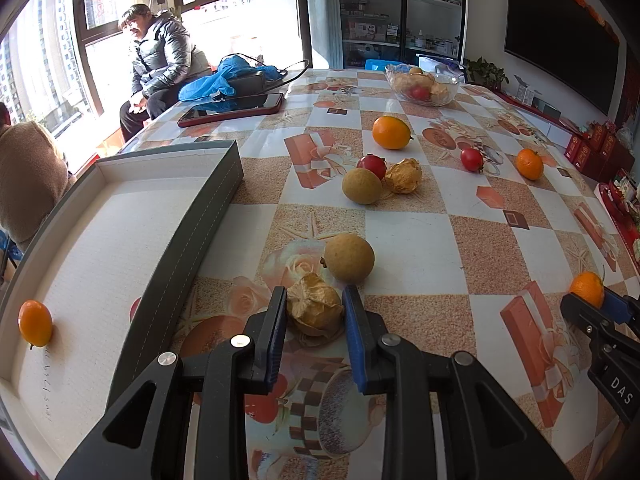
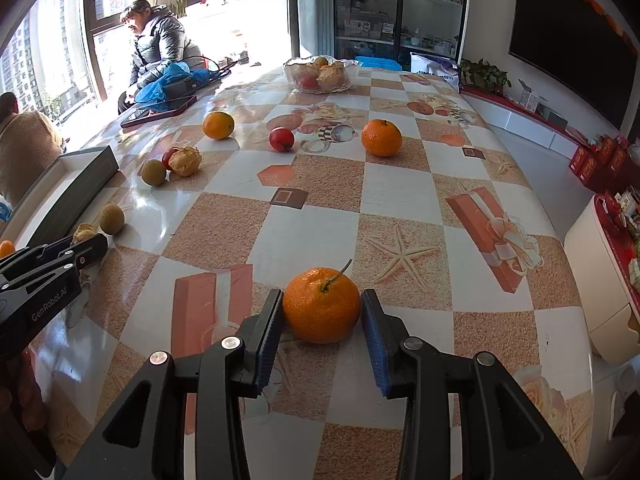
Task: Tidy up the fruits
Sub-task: 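Hold the wrinkled fruit and the mandarin in both closed grippers, then carry both fruits into the white tray and open both grippers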
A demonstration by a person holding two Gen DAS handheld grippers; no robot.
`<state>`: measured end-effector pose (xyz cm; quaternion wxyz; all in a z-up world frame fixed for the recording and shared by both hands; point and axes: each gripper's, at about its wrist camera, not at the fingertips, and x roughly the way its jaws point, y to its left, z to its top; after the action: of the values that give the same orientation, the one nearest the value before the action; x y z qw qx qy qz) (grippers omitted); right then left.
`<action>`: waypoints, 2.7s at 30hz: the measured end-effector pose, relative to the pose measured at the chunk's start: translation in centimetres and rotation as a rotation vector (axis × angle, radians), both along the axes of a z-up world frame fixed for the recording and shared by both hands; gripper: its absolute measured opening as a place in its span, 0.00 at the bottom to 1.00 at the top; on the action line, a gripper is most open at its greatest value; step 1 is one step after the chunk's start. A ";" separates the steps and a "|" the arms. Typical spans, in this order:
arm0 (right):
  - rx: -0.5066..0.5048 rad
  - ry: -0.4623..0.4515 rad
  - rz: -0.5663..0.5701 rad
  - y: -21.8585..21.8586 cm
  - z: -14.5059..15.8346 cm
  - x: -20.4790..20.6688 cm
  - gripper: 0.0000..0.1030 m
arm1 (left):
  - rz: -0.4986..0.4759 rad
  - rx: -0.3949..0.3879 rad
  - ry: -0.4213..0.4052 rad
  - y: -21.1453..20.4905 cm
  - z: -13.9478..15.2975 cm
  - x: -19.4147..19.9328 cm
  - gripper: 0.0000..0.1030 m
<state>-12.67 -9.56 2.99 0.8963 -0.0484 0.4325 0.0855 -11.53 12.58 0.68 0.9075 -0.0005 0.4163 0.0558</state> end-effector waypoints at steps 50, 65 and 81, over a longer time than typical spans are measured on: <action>0.017 0.105 -0.026 0.3 0.5 0.3 0.37 | -0.096 -0.152 0.061 -0.3 3.0 -2.8 0.27; 0.201 0.228 0.108 6.3 4.5 2.4 0.37 | 0.032 -0.146 0.061 11.0 8.3 -3.0 0.27; 0.184 0.279 0.408 23.8 6.4 4.4 0.37 | 0.169 -0.184 0.162 19.4 5.4 -1.9 0.27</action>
<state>-8.27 14.20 9.41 0.7928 -0.0409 0.5237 0.3092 -13.41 32.03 6.11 0.8591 -0.1140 0.4900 0.0934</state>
